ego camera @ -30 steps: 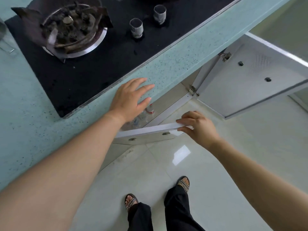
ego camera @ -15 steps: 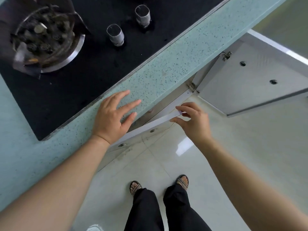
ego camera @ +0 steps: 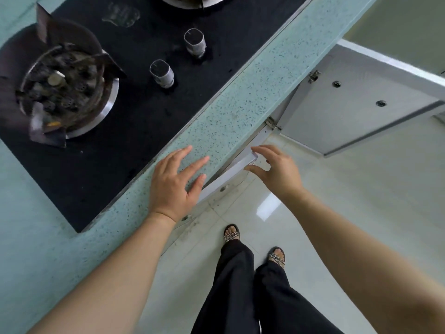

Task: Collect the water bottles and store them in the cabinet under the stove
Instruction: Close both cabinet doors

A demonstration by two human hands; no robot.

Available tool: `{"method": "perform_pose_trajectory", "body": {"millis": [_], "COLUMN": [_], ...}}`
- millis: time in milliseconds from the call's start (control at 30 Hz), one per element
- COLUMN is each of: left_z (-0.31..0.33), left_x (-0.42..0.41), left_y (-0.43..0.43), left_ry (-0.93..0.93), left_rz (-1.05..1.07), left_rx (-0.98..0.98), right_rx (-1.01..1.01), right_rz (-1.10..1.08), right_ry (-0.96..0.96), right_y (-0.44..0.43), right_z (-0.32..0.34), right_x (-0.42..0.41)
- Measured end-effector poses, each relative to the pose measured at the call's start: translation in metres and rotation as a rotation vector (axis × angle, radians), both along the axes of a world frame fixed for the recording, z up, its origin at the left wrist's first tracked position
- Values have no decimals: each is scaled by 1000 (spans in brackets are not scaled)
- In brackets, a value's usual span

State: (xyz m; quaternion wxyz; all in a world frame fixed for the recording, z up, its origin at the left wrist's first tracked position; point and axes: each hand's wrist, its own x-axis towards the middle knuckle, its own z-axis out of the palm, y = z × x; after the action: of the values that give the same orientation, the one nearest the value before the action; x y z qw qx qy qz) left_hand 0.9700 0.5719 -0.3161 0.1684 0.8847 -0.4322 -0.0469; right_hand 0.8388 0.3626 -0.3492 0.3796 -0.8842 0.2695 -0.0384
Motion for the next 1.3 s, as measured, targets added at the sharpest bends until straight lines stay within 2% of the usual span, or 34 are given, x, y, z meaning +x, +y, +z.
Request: {"method": "perform_pose_trajectory", "body": {"millis": [167,267,333,600,933,1133,1300], "left_z": [10,24,36,79,123,129,124], "left_x": [-5,-12,-22,-95,-193,-213,-191], "left_y": [1,-5,-13,-83,-238,-308,-360], "left_ry": [46,87,99,113,57,58,57], "left_rz": [-5,-1,13,32,-23,13,82], "left_rx": [117,257,278,175,46,36,33], "right_rx": [-60,-94,-106,-205,-336,-322,-320], "right_rz": [44,64,67,65,102,114,203], "right_ry": [203,244,250,207,206,163,177], "right_y": [-1,-4,-8,-65,-222,-295,-354], "right_z": [37,63,78,122,169,184,183], "right_x": [-24,-45,-61,-135,-243,-246,-209]}}
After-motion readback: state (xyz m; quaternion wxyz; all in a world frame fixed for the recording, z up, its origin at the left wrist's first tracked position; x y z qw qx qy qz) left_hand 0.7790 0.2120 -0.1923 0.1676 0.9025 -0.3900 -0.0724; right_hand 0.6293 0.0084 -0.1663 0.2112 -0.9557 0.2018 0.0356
